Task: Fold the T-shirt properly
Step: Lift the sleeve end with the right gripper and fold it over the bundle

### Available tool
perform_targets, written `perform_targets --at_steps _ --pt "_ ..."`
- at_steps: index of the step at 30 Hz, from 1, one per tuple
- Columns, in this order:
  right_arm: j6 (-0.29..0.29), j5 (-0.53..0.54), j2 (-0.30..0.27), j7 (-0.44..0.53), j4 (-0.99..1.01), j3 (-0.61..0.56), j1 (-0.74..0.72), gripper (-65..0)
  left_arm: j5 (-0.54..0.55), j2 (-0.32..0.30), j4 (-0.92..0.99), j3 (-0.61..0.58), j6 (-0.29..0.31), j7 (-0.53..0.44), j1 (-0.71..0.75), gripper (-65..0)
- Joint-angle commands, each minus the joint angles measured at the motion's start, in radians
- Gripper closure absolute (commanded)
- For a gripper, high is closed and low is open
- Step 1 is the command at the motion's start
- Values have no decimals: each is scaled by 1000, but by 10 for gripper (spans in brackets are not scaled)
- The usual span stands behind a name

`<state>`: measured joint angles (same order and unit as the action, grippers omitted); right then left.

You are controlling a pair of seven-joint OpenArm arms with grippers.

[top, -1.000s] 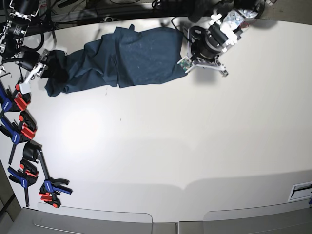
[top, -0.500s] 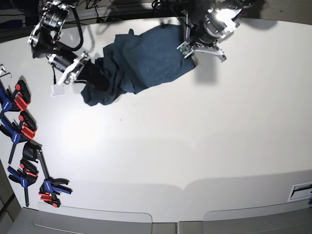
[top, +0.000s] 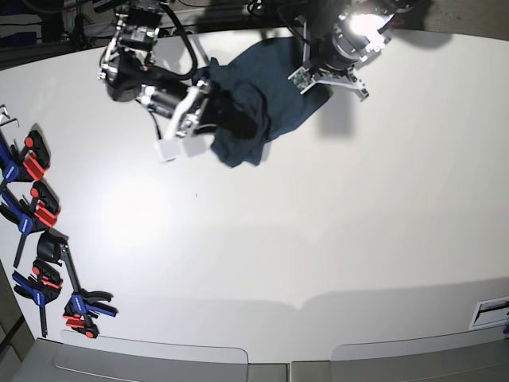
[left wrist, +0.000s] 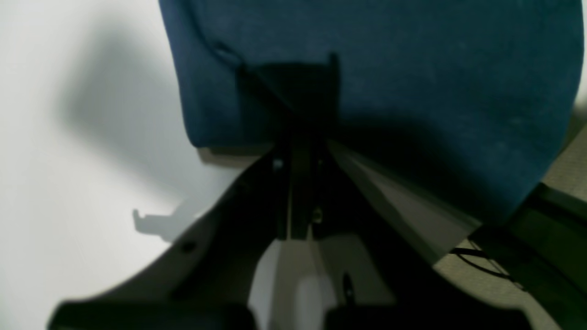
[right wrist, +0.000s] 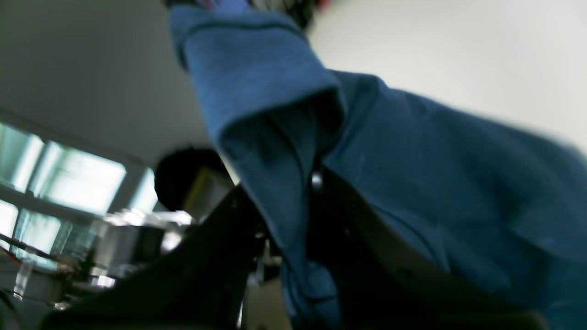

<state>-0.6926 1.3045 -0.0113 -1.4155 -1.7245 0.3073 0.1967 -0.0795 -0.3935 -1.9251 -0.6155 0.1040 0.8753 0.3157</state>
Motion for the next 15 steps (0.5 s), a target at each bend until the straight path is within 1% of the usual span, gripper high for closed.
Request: perform_targets --at_steps 1,3,9,12,15 --pt "-6 10 7 19 -19 -18 -11 0 2 0 -18 1 -7 -16 -2 0" --pt "-6 -58 19 19 -19 -58 -11 0 2 0 -18 1 -7 -16 -2 0" --pt "-6 -211 20 19 -19 -133 -11 0 2 0 -18 1 -7 -25 -2 0" --pt "-6 -256 20 19 -19 -151 -11 0 2 0 -18 1 -7 -35 -3 0" --pt "-6 -258 20 19 -19 -157 -11 0 2 0 -18 1 -7 -35 -3 0"
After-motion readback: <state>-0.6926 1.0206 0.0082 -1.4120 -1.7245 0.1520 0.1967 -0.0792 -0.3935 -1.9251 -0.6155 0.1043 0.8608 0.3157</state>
